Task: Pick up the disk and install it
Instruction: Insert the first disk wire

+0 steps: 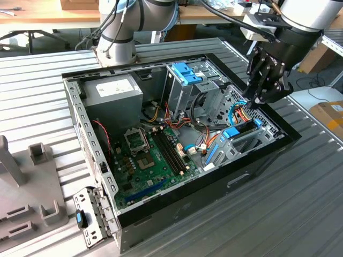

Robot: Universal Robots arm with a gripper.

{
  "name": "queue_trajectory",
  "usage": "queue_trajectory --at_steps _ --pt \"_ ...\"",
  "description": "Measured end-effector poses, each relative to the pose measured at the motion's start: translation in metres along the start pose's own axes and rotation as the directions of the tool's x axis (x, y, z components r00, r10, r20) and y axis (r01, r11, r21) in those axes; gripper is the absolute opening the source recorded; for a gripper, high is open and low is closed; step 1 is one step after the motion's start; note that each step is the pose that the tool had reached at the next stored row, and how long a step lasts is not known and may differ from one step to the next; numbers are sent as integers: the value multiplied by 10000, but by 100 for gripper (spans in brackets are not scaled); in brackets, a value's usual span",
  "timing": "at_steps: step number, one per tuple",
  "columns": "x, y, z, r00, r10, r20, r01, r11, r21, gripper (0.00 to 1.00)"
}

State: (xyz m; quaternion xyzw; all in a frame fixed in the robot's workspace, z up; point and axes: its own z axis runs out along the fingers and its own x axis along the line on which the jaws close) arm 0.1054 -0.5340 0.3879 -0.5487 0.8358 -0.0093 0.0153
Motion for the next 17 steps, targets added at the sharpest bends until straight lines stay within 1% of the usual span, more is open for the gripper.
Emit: queue_trajectory --at_steps 2,3,4,6,7,16,17 --pt "0 0 0 10000 0 0 0 10000 0 42" --pt "7 -2 1 10000 0 1 0 10000 0 33" --pt "11 -5 0 10000 0 0 0 10000 0 31" --pt "12 -5 0 10000 0 0 0 10000 0 31" --pt "12 -5 0 10000 0 0 0 10000 0 24" --pt "13 -6 0 10000 0 0 0 10000 0 23" --pt "14 -6 0 10000 0 0 0 10000 0 17"
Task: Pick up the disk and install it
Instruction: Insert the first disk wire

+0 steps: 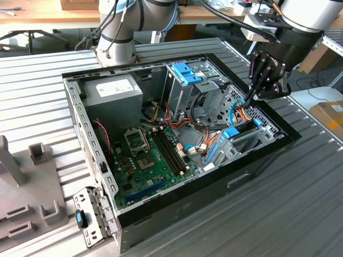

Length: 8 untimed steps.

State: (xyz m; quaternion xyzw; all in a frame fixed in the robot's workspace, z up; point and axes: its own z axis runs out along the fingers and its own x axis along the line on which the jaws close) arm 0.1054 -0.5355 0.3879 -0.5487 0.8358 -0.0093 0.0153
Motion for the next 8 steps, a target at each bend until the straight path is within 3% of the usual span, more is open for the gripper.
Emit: queue_trajectory --at_steps 8 --pt "1 -1 0 10000 0 1 0 10000 0 16"
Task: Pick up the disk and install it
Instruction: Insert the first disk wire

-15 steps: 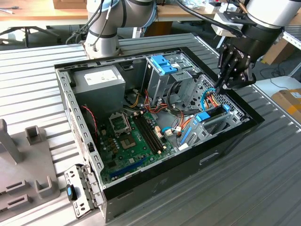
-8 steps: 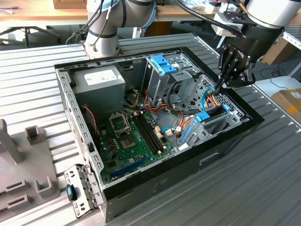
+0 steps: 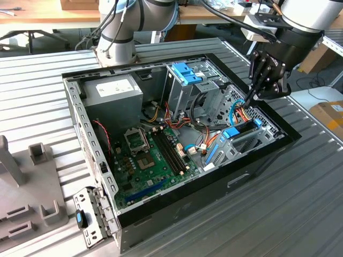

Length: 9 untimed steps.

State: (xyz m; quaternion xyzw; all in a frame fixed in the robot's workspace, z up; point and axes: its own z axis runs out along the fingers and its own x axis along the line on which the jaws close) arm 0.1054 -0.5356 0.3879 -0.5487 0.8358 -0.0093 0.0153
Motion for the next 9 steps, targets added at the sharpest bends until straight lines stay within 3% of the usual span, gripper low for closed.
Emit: queue_trajectory --at_steps 9 --pt "0 0 0 10000 0 2 0 10000 -1 16"
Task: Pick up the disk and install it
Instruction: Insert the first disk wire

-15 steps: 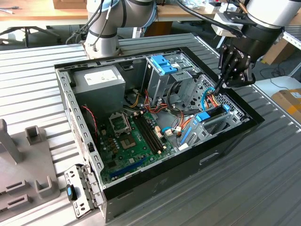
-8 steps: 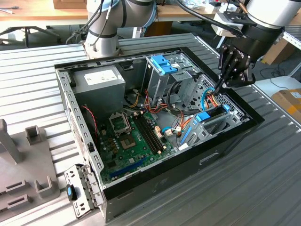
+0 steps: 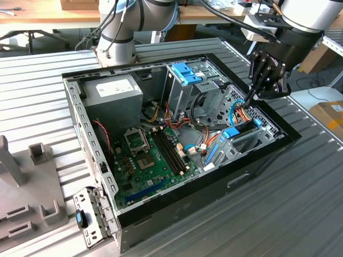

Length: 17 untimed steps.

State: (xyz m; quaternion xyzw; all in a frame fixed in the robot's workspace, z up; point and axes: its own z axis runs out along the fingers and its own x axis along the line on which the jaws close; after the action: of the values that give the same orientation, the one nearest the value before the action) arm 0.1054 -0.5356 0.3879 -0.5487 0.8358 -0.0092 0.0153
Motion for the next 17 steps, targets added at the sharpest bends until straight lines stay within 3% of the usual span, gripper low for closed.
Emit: queue_trajectory --at_steps 6,8,13,14,17 --pt "2 0 16 9999 -141 54 142 9999 -23 16" --pt "5 -3 15 9992 -377 162 377 9993 -36 16" --pt "6 -2 16 9985 -522 174 523 9986 -34 16" --pt "6 -1 18 9966 -801 183 802 9968 -38 16" --pt "6 -2 17 9955 -934 189 934 9956 -40 16"
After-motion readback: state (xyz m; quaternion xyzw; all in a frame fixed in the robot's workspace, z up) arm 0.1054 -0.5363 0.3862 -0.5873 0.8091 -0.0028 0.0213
